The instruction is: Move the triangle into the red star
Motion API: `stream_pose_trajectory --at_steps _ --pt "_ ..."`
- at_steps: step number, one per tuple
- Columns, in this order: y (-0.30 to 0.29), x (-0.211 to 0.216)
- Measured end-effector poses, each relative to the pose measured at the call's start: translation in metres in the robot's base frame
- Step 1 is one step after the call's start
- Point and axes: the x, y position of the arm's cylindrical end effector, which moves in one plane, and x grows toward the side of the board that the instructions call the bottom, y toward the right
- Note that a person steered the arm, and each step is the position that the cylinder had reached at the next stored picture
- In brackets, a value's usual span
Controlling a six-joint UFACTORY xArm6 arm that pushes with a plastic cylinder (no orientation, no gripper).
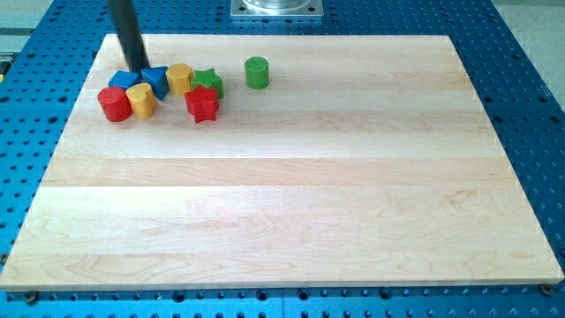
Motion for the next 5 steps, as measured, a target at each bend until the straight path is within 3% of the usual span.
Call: stream_pose_trajectory --at_steps 3,5 --pt "0.076 0.016" --pt "0.068 -0.031"
